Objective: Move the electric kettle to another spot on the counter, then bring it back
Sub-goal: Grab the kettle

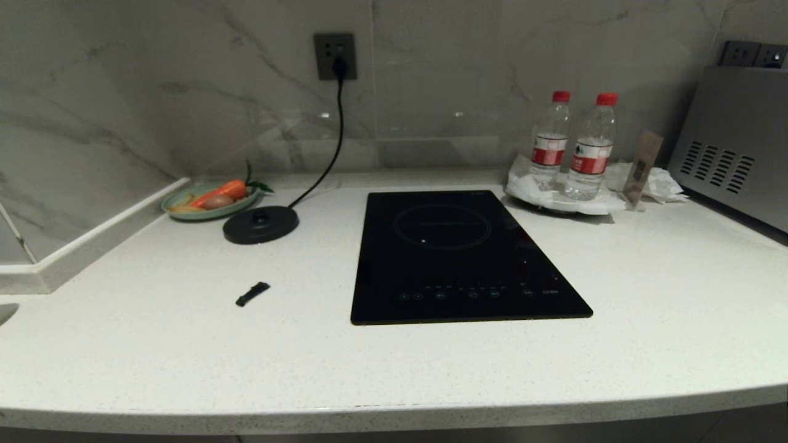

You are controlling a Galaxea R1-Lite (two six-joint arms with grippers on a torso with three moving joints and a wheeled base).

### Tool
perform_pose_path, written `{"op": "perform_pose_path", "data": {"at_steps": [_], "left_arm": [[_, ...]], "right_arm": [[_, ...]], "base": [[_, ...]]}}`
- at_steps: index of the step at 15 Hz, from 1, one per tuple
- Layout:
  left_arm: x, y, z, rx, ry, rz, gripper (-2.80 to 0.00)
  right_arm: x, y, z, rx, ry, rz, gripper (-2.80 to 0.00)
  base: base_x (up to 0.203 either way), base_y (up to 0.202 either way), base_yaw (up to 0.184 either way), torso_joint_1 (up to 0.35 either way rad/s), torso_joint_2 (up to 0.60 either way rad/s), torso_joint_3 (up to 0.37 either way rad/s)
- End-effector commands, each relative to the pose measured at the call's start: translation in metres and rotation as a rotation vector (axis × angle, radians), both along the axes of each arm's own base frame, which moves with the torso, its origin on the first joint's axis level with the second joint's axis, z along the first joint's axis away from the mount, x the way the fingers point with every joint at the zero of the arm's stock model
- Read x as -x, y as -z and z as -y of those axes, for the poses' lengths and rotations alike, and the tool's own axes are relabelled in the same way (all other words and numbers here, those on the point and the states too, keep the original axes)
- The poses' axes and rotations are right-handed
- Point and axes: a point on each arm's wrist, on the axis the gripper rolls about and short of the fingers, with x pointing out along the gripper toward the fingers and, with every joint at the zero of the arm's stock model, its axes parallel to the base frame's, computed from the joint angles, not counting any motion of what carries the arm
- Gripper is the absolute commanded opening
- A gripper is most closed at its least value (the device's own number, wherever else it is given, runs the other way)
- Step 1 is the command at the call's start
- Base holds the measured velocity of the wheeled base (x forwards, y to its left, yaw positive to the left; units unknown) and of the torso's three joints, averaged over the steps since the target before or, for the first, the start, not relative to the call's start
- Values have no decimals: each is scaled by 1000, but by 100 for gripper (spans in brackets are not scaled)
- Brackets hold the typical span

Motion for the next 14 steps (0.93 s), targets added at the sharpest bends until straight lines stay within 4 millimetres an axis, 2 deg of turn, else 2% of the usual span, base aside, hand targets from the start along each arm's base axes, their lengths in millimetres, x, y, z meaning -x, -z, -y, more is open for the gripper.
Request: {"op": "perform_pose_path", "data": {"at_steps": [1,14], "left_arm": [[0,0,0,1,-2,0,-280],[0,0,0,1,-2,0,-280]], "right_arm": [[0,0,0,-2,0,-2,-280],[0,0,0,-2,0,0,-280]], "base": [[0,0,0,0,0,0],[0,0,0,0,0,0]]}}
